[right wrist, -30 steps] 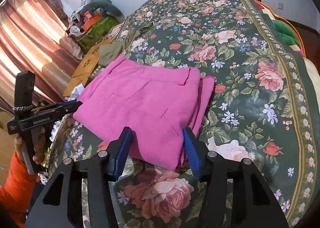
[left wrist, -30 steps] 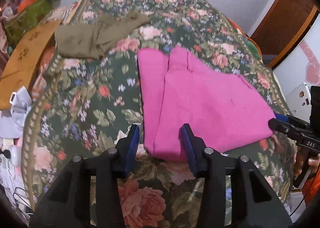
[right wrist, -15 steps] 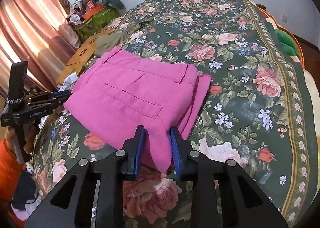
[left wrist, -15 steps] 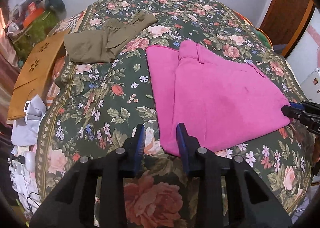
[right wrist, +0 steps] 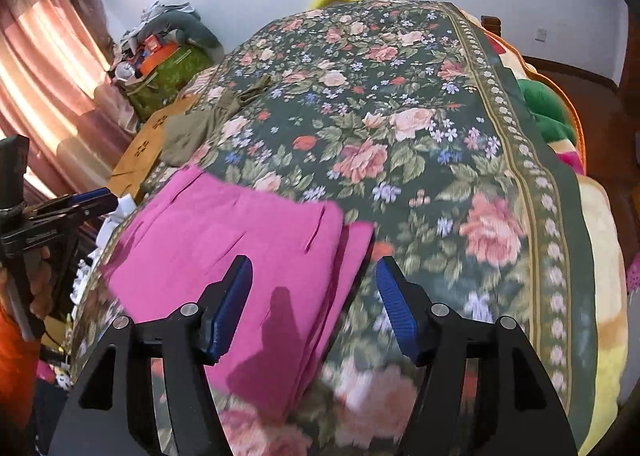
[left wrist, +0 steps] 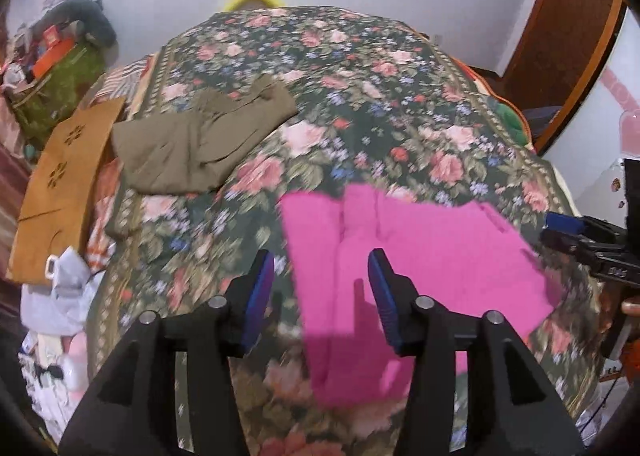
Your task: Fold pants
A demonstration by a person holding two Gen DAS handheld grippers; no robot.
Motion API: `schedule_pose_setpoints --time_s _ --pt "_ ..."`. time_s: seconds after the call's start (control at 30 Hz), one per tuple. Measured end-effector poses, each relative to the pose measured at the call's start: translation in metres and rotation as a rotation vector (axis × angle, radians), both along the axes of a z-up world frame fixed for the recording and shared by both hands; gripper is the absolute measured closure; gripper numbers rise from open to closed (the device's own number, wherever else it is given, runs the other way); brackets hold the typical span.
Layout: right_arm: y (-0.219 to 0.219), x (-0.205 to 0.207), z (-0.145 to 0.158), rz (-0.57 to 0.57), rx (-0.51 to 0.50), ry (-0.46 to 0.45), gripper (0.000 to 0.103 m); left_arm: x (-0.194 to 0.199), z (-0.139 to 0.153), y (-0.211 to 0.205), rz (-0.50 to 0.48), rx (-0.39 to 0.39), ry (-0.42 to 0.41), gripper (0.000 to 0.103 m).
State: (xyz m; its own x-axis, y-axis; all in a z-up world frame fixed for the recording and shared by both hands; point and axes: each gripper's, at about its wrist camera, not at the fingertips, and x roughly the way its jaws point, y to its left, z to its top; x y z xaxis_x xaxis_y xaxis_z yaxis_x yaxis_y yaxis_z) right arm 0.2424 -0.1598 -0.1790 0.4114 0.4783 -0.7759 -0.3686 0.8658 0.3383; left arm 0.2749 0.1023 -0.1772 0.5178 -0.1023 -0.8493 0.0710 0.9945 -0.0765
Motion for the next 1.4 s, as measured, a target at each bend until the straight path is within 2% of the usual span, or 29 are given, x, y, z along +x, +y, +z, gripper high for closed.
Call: schedule_pose_setpoints --time_s 0.2,0.33,0.47,0.53,0.63,0.77,1.0,1.07,1.17,1.23,1.33,1.4 --pt "0.012 0.029 -0.017 0.021 -0.008 0.033 0.043 0.042 -0.017 -0.023 -0.066 -0.026 0.044 0.054" --pt "0.024 0.043 -0.033 0.061 -0.025 0.079 0.056 0.06 -0.033 -0.031 -0.089 -0.011 0.084 0.068" --pt "0.031 0.048 -0.044 0.081 -0.045 0.085 0.066 0.068 -0.051 -0.033 -0.098 0.028 0.119 0.071" --pt "0.032 0.047 -0.045 0.093 -0.051 0.071 0.075 0.067 -0.058 -0.031 -0.096 0.041 0.127 0.072" --pt "0.032 0.045 -0.047 0.095 -0.081 0.058 0.082 0.065 -0.066 -0.027 -0.091 0.057 0.14 0.072" --pt "0.033 0.043 -0.047 0.109 -0.12 0.042 0.083 0.063 -0.068 -0.025 -0.081 0.05 0.132 0.071" --pt "0.04 0.044 -0.041 0.126 -0.189 0.031 0.083 0.064 -0.061 -0.029 -0.078 0.108 0.111 0.065" --pt "0.039 0.046 -0.037 0.124 -0.179 0.047 0.081 0.063 -0.053 -0.027 -0.068 0.108 0.102 0.065" --pt "0.037 0.043 -0.028 0.114 -0.163 0.048 0.067 0.059 -0.037 -0.023 -0.056 0.097 0.067 0.063" --pt "0.033 0.038 -0.017 0.102 -0.152 0.02 0.052 0.055 -0.028 -0.019 -0.044 0.096 0.035 0.05" --pt "0.03 0.029 -0.004 0.094 -0.127 -0.006 0.043 0.047 -0.013 -0.008 -0.012 0.087 -0.023 0.032" --pt "0.025 0.023 0.003 0.077 -0.094 -0.013 0.035 0.042 -0.007 -0.001 0.002 0.069 -0.034 0.029"
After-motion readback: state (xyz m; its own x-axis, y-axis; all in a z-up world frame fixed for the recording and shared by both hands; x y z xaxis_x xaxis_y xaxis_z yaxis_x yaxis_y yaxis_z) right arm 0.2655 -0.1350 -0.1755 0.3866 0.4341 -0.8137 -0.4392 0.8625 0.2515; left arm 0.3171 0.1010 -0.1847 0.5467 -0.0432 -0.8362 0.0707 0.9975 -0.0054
